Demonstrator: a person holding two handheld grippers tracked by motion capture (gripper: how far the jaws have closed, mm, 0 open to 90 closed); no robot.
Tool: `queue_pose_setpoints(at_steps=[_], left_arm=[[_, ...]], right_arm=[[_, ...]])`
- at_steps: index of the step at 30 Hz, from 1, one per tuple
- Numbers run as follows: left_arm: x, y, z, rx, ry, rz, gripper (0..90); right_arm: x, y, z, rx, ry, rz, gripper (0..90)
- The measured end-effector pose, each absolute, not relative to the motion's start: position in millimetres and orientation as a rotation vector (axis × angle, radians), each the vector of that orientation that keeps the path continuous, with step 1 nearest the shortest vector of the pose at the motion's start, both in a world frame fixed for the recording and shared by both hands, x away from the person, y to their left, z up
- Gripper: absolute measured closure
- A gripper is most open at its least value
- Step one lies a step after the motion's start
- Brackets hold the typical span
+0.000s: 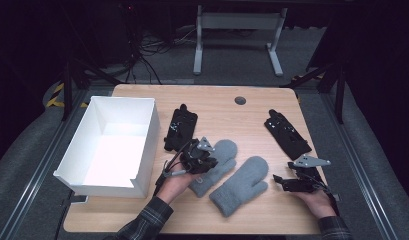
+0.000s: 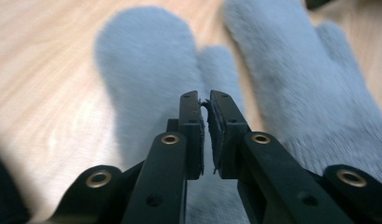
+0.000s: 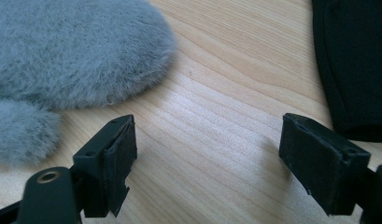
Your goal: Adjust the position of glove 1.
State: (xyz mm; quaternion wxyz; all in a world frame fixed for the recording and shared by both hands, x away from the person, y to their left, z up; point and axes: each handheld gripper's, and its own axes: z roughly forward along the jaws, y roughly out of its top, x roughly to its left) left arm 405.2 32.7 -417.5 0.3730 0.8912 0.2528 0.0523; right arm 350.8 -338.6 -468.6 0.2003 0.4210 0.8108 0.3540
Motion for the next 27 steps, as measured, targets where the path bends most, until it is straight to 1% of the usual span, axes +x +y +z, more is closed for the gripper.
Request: queue_pose_setpoints(at_steps=[5, 7, 10, 14, 16, 18, 19, 20, 21, 23, 24, 25, 27], left_arm=[[419, 25, -422, 2.276, 0.672, 0.122, 87.9], [426, 17, -437, 2.33, 0.708, 0.136, 89.7], [429, 16, -446, 2.361, 0.717, 0.145, 89.8], [428, 20, -442, 2.329, 0.729, 0.133, 88.9], [426, 23, -438, 2.311, 0.734, 0.131, 82.3], [422, 25, -435, 2.308, 0.738, 0.157, 74.5], [420, 27, -433, 2.31, 0.747, 0.179, 68.5], [419, 28, -433, 2.315, 0.755, 0.184, 57.3], [419, 28, -433, 2.315, 0.755, 0.184, 50.2], [418, 29, -436, 2.347, 0.774, 0.179, 38.9], [418, 29, -436, 2.347, 0.774, 0.179, 35.1], [418, 29, -441, 2.355, 0.787, 0.173, 33.1], [418, 30, -443, 2.358, 0.787, 0.158, 32.8]], right_arm=[[351, -338, -469, 1.178, 2.265, 0.989, 19.6], [351, -338, -469, 1.178, 2.265, 0.989, 19.6], [351, -338, -469, 1.178, 2.265, 0.989, 19.6], [351, -338, -469, 1.178, 2.265, 0.989, 19.6], [351, -338, -469, 1.178, 2.265, 0.989, 19.6], [351, -338, -469, 1.178, 2.265, 0.989, 19.6], [351, -338, -469, 1.178, 2.265, 0.989, 19.6], [351, -338, -469, 1.179, 2.265, 0.989, 19.6], [351, -338, -469, 1.178, 2.265, 0.989, 19.6], [351, -338, -469, 1.178, 2.265, 0.989, 19.6], [351, -338, -469, 1.178, 2.265, 0.989, 19.6], [351, -338, -469, 1.178, 2.265, 0.989, 19.6], [351, -338, -469, 1.178, 2.265, 0.989, 19.6]])
